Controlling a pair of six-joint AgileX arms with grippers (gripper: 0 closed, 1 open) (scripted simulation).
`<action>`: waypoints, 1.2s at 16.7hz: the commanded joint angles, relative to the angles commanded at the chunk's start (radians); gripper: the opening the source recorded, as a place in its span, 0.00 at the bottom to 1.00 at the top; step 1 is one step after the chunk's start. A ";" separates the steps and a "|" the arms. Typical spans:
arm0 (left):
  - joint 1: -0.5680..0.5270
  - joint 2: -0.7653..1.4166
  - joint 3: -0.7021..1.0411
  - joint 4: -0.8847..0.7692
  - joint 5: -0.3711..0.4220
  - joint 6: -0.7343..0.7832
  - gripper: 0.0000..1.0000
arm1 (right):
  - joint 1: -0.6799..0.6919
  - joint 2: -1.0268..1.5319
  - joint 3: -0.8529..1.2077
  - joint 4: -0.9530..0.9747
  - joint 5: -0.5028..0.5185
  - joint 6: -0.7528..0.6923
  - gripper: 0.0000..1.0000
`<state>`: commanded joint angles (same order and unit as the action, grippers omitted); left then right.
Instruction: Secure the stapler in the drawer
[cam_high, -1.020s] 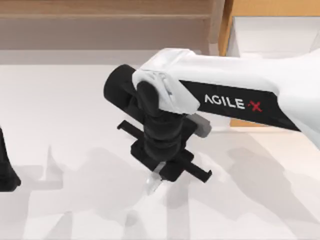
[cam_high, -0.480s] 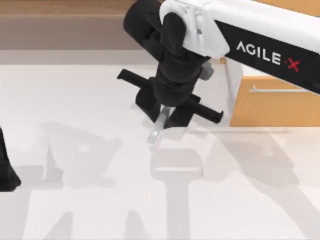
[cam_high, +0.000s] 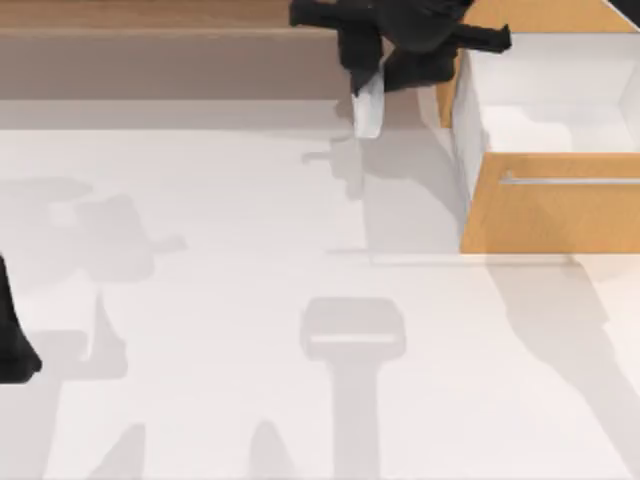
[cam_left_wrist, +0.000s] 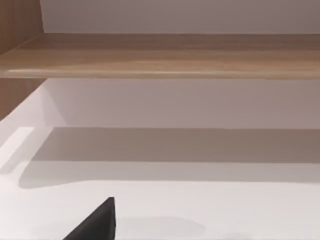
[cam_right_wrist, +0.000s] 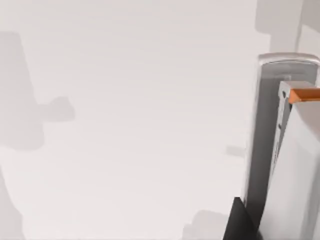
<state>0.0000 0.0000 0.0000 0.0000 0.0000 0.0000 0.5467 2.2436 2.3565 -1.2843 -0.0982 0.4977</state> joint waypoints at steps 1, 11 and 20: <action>0.000 0.000 0.000 0.000 0.000 0.000 1.00 | -0.024 0.007 0.026 -0.012 -0.003 -0.069 0.00; 0.000 0.000 0.000 0.000 0.000 0.000 1.00 | -0.272 0.043 0.010 -0.079 0.001 -0.394 0.00; 0.000 0.000 0.000 0.000 0.000 0.000 1.00 | -0.422 0.198 -0.163 -0.023 0.086 -0.349 0.00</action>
<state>0.0000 0.0000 0.0000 0.0000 0.0000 0.0000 0.1248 2.4416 2.1932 -1.3069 -0.0118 0.1485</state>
